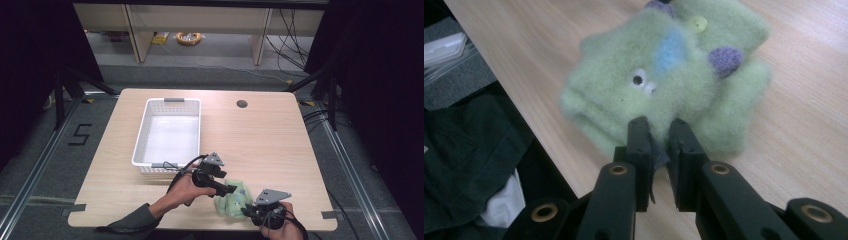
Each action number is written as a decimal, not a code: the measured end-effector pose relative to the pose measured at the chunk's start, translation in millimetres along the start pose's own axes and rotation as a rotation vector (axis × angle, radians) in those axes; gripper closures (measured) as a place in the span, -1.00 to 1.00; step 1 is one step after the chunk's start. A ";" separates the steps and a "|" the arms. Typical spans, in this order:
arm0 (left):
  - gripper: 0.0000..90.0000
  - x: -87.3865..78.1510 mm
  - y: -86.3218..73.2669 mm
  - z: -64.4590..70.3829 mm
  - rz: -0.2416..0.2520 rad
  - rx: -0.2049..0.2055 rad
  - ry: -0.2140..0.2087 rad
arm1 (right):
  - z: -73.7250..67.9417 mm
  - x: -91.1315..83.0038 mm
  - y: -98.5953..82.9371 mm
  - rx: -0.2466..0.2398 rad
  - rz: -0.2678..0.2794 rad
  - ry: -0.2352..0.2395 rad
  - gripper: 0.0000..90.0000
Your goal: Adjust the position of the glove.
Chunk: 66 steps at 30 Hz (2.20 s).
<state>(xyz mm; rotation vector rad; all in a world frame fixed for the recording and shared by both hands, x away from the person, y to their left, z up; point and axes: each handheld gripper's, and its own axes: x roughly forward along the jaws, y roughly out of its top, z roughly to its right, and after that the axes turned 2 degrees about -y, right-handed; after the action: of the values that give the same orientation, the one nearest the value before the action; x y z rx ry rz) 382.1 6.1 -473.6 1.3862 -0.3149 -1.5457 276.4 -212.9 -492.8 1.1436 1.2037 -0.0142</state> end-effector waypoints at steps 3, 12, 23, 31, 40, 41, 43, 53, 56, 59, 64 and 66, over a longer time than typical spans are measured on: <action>-0.18 4.7 3.1 -0.6 -0.005 -0.009 -0.014 | 1.1 -2.0 0.2 -0.021 -0.019 0.004 0.82; 0.09 16.8 -0.9 -9.8 -0.074 -0.018 -0.059 | 2.7 0.5 -1.5 -0.021 0.009 0.007 0.82; 0.43 2.6 -3.8 -18.3 -0.102 -0.035 -0.109 | 2.5 0.3 -1.1 -0.002 0.002 -0.005 0.82; 0.83 0.5 -9.3 -17.3 -0.124 0.015 -0.090 | 0.5 0.5 -1.4 0.013 -0.002 -0.004 0.83; 0.95 -14.4 -10.6 -3.4 -0.083 0.061 -0.048 | 2.6 -10.4 4.2 -0.033 0.026 0.004 0.84; 0.95 -18.0 -11.1 -0.9 -0.069 0.060 -0.048 | 2.2 -12.9 5.5 -0.033 0.027 0.001 0.84; 0.95 -22.3 -11.1 0.9 -0.063 0.065 -0.044 | 2.2 -15.2 7.2 -0.044 0.039 -0.008 0.84; 0.95 -40.7 -30.3 22.8 0.057 0.021 -0.048 | 7.6 -24.6 35.7 -0.211 0.003 -0.112 0.85; 0.95 -42.0 -35.0 24.5 0.076 0.003 -0.040 | 11.4 -21.9 46.3 -0.237 -0.008 -0.103 0.85; 0.95 -42.5 -39.8 26.3 0.091 -0.021 -0.036 | 13.5 -16.3 56.2 -0.291 -0.019 -0.080 0.85; 0.95 -36.0 -53.6 25.1 0.104 -0.060 -0.027 | 17.5 -4.0 58.1 -0.333 -0.046 -0.066 0.83; 0.94 -34.9 -55.8 23.1 0.101 -0.068 -0.022 | 20.7 1.1 54.1 -0.314 -0.047 -0.062 0.78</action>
<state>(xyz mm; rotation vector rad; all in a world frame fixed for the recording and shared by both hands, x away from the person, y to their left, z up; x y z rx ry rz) 329.8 50.4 -486.5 1.2821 -0.3371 -1.4764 321.5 -200.6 -458.7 0.8347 1.1311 0.1000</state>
